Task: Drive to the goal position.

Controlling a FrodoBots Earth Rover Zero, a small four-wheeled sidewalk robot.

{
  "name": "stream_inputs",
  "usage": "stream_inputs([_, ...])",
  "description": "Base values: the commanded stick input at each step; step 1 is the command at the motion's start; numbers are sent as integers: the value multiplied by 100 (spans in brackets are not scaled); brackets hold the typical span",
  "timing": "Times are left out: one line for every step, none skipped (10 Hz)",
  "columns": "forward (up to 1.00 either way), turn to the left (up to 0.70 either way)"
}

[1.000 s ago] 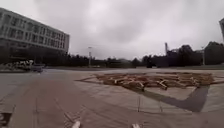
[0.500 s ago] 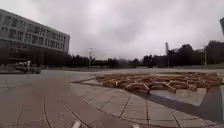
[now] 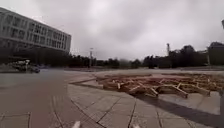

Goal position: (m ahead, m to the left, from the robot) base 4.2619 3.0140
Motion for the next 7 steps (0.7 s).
stream_inputs([70,0])
stream_inputs([70,0])
stream_inputs([70,0])
stream_inputs([70,0])
stream_inputs([70,2])
stream_inputs([70,17])
stream_inputs([70,35])
